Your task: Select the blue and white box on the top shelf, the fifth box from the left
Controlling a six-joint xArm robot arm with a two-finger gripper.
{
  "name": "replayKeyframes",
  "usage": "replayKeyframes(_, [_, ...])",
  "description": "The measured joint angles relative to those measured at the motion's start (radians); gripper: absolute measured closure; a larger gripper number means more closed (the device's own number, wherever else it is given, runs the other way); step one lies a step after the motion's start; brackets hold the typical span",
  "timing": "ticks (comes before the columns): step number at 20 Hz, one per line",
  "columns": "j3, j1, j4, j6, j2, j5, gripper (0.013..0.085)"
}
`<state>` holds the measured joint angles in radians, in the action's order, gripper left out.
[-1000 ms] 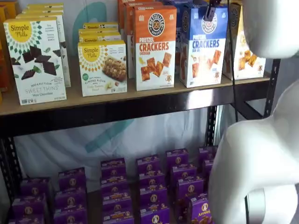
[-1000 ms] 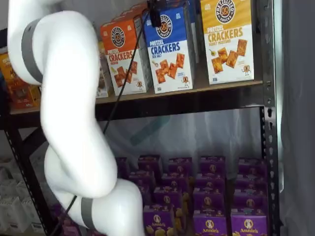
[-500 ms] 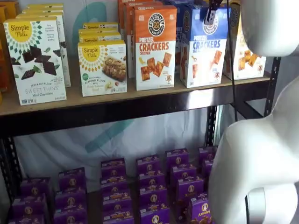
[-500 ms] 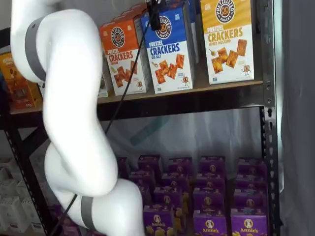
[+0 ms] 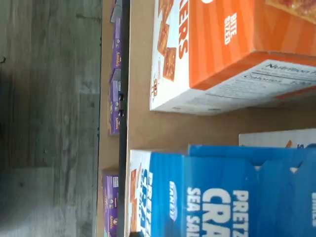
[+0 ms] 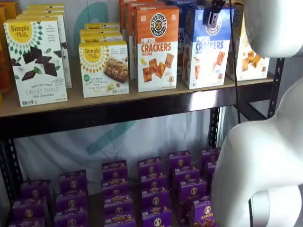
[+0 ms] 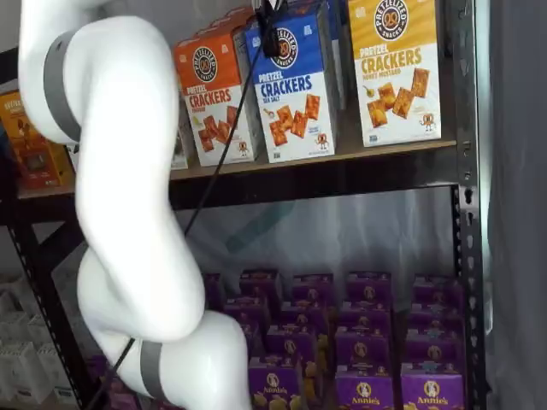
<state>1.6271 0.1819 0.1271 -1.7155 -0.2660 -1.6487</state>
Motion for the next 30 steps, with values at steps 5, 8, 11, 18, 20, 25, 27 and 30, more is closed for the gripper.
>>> replayKeyframes(5, [-0.002,0.002,0.002,-0.002,0.000,0.003,0.0290])
replayKeyframes(8, [-0.005,0.003,0.001,-0.003,-0.002,0.006,0.0290])
replayKeyframes(11, [-0.005,0.004,0.002,-0.004,-0.002,0.004,0.0290])
replayKeyframes(18, [-0.011,0.007,0.004,-0.006,-0.008,0.004,0.0410])
replayKeyframes(20, [-0.013,0.008,0.004,-0.007,-0.011,0.003,0.0410])
replayKeyframes(25, [-0.004,0.006,0.005,-0.003,-0.016,-0.022,0.0410])
replayKeyframes(27, [0.000,0.006,0.006,-0.001,-0.020,-0.035,0.0410])
replayKeyframes(30, [-0.006,0.008,0.007,-0.002,-0.034,-0.042,0.0410])
